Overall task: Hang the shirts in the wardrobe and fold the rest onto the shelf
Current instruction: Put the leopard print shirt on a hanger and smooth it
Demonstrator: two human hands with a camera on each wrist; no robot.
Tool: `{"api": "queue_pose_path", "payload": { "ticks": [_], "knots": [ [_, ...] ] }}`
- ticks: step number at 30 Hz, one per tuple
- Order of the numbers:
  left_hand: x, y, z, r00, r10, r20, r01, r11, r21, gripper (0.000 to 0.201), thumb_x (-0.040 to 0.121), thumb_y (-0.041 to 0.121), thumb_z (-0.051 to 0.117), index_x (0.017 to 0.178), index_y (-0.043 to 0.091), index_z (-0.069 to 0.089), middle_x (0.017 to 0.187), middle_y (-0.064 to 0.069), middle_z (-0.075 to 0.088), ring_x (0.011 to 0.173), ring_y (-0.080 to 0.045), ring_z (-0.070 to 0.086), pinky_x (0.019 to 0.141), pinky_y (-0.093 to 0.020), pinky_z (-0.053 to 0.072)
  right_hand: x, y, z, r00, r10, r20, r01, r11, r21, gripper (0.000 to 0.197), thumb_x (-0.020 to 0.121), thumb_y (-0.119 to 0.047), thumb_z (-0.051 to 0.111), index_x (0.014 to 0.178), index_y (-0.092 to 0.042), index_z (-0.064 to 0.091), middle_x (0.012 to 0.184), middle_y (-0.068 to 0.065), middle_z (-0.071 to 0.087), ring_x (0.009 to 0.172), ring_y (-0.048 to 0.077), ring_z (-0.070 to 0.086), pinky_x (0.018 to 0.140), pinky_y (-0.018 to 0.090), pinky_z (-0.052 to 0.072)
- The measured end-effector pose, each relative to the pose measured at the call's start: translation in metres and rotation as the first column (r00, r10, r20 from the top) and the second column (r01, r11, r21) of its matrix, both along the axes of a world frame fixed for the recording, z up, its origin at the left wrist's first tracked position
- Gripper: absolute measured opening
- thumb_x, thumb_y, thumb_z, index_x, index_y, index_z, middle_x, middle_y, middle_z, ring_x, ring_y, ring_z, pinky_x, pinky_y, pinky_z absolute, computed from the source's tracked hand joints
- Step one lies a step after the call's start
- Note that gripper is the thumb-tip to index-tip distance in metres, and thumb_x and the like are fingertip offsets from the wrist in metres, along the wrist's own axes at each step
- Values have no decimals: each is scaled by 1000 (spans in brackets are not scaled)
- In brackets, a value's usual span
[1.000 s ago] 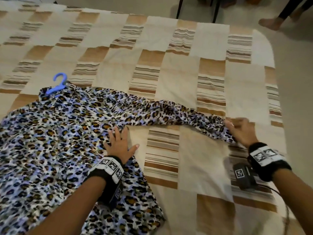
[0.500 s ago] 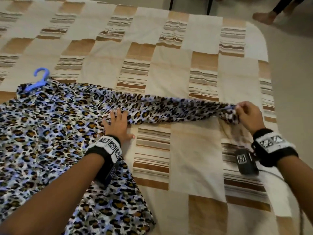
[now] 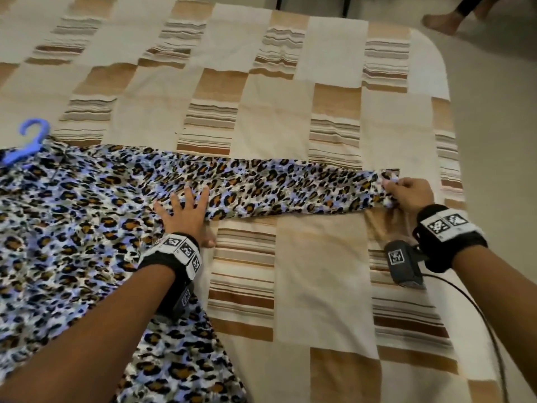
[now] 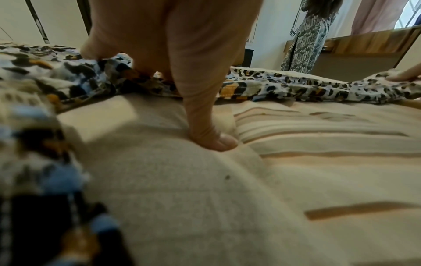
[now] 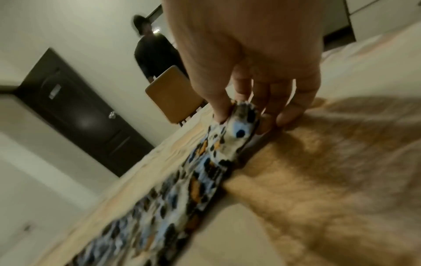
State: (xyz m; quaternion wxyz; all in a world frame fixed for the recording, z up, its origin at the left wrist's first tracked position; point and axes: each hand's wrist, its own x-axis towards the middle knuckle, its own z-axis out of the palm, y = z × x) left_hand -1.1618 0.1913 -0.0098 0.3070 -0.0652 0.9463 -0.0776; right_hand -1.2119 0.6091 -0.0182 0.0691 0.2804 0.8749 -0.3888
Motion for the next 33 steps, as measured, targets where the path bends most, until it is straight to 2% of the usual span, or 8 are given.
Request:
{"api": "queue_pose_path", "payload": {
  "ticks": [4,7,13,15,19,23,26,33],
  "knots": [
    [-1,2,3,1000,-19,-20,19,1000,-6,128,66,59,74,145,31,-23,157,-9,-15,143,-40,-4,107,-67,5,-20,8,1,995,-90,-46,92,995,34,14,83,-24,69,76,-16,59,96,16,65,81,26,58,68,33,46],
    [-5,3,8,998,-64,-1,64,998,-6,125,66,59,74,147,33,-17,158,-8,-9,143,-39,2,106,-70,3,-20,12,-6,996,-79,49,69,980,187,33,85,-22,69,108,0,64,116,22,63,106,36,58,89,39,43],
    [-50,-55,39,936,237,-260,-97,885,455,57,83,63,52,122,23,60,124,-6,62,115,-29,54,106,-58,29,-24,6,-3,983,30,182,-77,964,256,33,91,-22,60,109,6,58,112,29,59,111,44,52,83,40,38],
    [-61,-86,39,938,193,-289,-92,939,331,45,91,42,55,128,17,53,128,-13,57,118,-33,51,104,-54,34,-30,-20,14,990,10,143,-73,894,442,48,89,-13,59,130,5,42,129,31,47,121,44,43,96,47,36],
    [-60,-110,23,998,-6,-68,13,995,95,90,79,41,71,149,22,16,156,-8,16,143,-31,16,112,-56,20,-24,-144,44,936,333,-110,-194,752,630,42,89,-7,47,130,-1,39,128,24,45,115,38,44,97,49,36],
    [-63,-114,9,997,-1,73,-7,994,107,111,77,40,73,149,26,-11,157,-8,-15,144,-36,-3,112,-59,18,-9,-301,27,603,792,93,-731,503,461,45,96,-38,45,132,-11,42,130,10,50,119,26,49,107,50,34],
    [-72,-112,3,992,10,122,-23,994,103,117,75,36,76,148,25,-15,155,-11,-20,143,-40,-4,110,-59,23,1,-373,-3,388,870,304,-873,241,424,70,95,-55,34,150,-20,11,158,14,7,145,32,6,112,60,2],
    [-78,-108,-1,988,51,146,-65,993,94,118,73,33,78,149,28,-13,155,-9,-20,143,-41,-3,107,-63,25,2,-321,-23,441,823,357,-878,314,361,103,69,-89,23,146,-36,-18,153,-4,-28,141,27,-26,104,69,-15]
  ]
}}
